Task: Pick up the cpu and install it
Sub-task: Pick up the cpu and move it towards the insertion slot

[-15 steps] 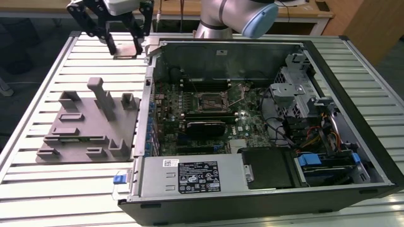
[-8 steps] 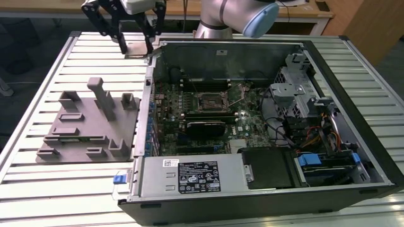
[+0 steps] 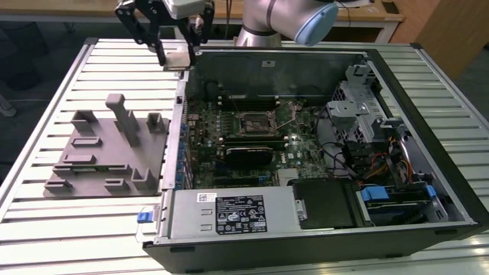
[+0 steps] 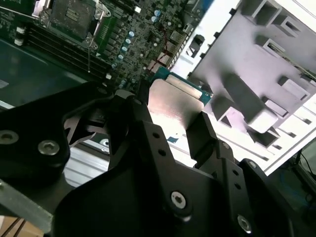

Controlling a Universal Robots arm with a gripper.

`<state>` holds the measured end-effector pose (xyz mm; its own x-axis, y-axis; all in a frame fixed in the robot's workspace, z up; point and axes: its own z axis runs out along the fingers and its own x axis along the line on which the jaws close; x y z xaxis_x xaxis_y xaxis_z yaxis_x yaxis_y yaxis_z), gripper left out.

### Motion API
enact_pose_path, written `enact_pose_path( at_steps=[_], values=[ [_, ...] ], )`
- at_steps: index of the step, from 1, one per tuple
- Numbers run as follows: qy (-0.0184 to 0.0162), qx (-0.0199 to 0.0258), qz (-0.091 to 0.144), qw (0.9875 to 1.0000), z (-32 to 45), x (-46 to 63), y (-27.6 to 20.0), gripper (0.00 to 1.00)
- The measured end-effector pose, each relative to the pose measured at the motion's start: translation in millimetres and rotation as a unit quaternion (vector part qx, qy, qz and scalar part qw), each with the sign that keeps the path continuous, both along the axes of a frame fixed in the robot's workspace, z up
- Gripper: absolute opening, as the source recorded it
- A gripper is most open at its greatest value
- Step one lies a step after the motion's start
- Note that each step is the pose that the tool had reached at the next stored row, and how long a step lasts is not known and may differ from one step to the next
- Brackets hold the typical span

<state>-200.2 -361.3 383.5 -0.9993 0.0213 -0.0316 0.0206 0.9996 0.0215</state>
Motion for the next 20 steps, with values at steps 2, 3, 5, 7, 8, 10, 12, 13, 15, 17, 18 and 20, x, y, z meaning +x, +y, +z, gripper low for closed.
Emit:
enact_pose_path(
  at_steps=[2, 3, 5, 7, 8, 10, 12, 13, 15, 17, 18, 20],
  values=[
    [0.0002, -0.0006, 0.0, 1.0, -2.0, 4.0, 1.8, 0.55],
    [0.0002, -0.0009, 0.0, 1.0, -3.2, 6.2, 2.8, 0.55],
    [0.0004, -0.0015, 0.0, 1.0, -5.5, 10.5, 4.9, 0.55],
    [0.0006, -0.0022, 0.0, 1.0, -7.8, 15.1, 7.1, 0.55],
    [0.0007, -0.0025, 0.0, 1.0, -9.1, 17.4, 8.1, 0.55],
    [0.001, -0.0031, 0.0, 1.0, -11.6, 21.8, 10.1, 0.55],
    [0.0012, -0.0037, 0.0, 1.0, -14.4, 25.8, 12.1, 0.55],
    [0.0013, -0.0039, 0.0, 1.0, -15.9, 27.7, 13.1, 0.55],
    [0.0017, -0.0044, 0.0, 1.0, -18.7, 31.7, 15.3, 0.55],
    [0.0021, -0.0052, 0.0, 1.0, -23.2, 37.6, 18.6, 0.55],
    [0.0023, -0.0055, 0.0, 1.0, -24.5, 39.6, 19.6, 0.55],
    [0.0025, -0.0062, 0.0, 1.0, -26.6, 44.4, 21.2, 0.55]
  ],
)
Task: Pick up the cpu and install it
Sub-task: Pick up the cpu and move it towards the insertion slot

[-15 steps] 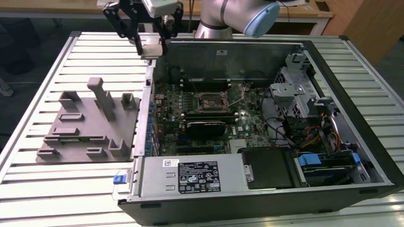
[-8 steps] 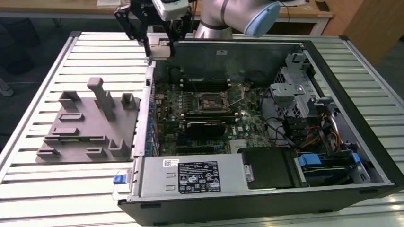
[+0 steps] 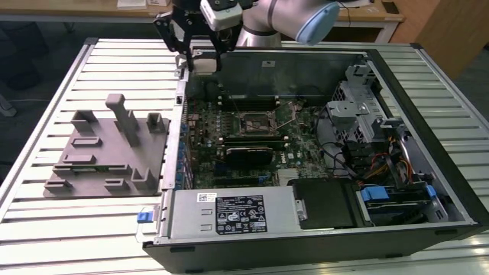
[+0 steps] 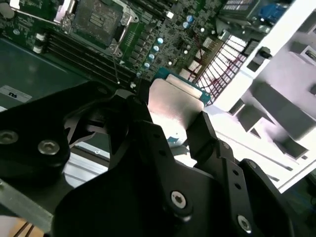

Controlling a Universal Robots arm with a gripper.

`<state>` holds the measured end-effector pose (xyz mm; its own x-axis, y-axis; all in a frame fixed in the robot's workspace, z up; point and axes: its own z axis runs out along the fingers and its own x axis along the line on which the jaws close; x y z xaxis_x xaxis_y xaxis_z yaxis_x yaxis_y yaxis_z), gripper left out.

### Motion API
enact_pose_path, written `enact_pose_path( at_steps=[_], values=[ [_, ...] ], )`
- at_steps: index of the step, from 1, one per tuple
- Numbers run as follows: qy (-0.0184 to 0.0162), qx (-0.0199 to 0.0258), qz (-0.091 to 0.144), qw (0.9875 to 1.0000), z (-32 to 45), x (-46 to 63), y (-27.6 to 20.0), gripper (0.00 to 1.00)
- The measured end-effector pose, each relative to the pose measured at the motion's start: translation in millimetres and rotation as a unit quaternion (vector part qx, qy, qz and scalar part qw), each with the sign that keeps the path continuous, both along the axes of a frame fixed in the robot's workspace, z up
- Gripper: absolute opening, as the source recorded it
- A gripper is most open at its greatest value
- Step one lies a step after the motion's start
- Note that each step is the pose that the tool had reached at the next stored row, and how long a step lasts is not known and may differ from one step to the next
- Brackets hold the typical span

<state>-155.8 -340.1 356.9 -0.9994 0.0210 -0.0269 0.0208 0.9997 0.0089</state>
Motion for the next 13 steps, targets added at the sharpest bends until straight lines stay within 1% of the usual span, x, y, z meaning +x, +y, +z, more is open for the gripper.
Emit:
enact_pose_path(
  at_steps=[3, 13],
  values=[
    [0.0003, -0.0009, 0.0, 1.0, -3.4, 8.1, 1.9, 0.55],
    [0.0019, -0.003, 0.0, 1.0, -16.8, 37.0, 6.1, 0.55]
  ],
)
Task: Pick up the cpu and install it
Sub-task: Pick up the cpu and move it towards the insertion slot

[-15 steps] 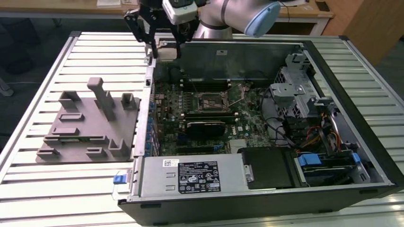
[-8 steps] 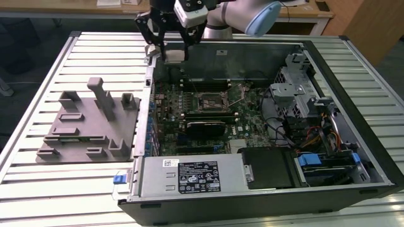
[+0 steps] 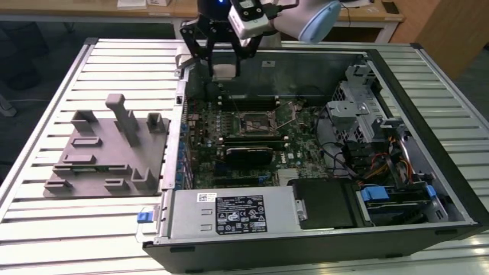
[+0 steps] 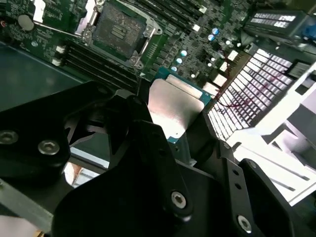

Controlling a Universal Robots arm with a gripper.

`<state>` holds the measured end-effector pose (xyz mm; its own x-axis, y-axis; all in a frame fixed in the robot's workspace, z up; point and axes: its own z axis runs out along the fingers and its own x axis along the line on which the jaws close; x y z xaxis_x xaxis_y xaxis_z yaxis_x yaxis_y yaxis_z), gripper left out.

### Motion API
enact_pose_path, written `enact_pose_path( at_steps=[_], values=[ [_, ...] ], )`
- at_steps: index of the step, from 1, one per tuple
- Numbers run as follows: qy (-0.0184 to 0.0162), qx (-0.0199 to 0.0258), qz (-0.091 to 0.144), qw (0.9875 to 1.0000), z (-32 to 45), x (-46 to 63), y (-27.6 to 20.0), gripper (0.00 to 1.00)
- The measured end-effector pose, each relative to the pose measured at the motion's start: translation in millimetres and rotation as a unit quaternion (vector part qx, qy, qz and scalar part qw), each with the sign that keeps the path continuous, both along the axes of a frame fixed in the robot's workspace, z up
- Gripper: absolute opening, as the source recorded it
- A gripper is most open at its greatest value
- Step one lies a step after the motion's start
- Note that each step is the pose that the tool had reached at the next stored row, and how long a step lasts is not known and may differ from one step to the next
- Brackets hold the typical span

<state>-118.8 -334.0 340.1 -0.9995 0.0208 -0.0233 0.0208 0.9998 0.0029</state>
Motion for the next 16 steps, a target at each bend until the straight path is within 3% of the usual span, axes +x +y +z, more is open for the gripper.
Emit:
enact_pose_path(
  at_steps=[16],
  values=[
    [0.0015, -0.0001, 0.0, 1.0, -25.6, 46.5, 1.6, 0.55]
  ],
)
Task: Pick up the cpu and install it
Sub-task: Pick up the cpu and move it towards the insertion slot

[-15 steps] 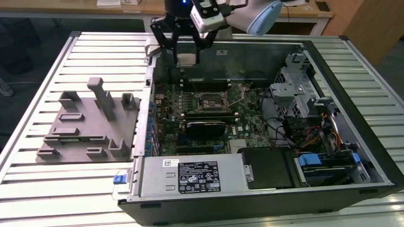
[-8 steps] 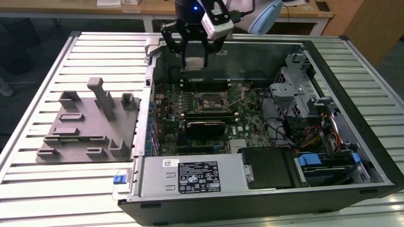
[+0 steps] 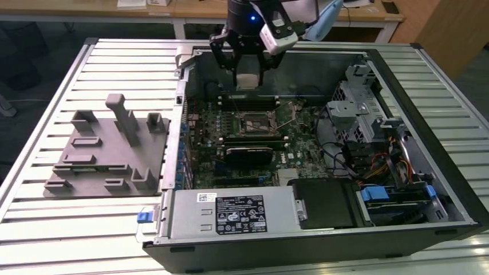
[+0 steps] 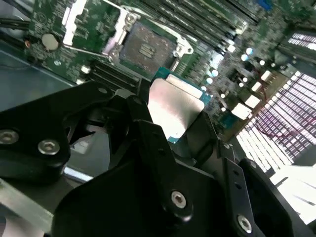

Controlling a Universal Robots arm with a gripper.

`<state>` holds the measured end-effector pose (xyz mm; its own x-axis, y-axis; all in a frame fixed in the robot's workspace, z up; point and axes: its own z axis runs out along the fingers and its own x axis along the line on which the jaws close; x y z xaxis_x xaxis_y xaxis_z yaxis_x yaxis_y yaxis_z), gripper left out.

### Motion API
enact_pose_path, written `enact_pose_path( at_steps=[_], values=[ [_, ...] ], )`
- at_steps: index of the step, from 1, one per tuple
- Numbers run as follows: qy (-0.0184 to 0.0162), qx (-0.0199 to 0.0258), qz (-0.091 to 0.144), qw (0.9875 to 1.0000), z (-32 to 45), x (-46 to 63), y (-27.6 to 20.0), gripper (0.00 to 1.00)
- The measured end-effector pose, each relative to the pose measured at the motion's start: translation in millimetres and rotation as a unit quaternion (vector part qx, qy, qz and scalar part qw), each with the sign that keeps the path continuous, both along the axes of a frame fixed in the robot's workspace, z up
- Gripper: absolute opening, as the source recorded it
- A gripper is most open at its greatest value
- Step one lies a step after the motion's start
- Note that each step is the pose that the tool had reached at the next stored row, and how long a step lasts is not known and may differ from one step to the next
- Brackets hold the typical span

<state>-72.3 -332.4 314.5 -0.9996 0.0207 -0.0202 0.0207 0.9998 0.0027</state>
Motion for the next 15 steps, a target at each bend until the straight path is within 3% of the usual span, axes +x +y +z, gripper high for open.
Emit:
enact_pose_path(
  at_steps=[7, 15],
  values=[
    [0.0001, -0.0002, 0.0, 1.0, -11.6, 12.6, 0.1, 0.55],
    [0.0002, -0.0001, 0.0, 1.0, -26.2, 19.2, 0.7, 0.55]
  ],
)
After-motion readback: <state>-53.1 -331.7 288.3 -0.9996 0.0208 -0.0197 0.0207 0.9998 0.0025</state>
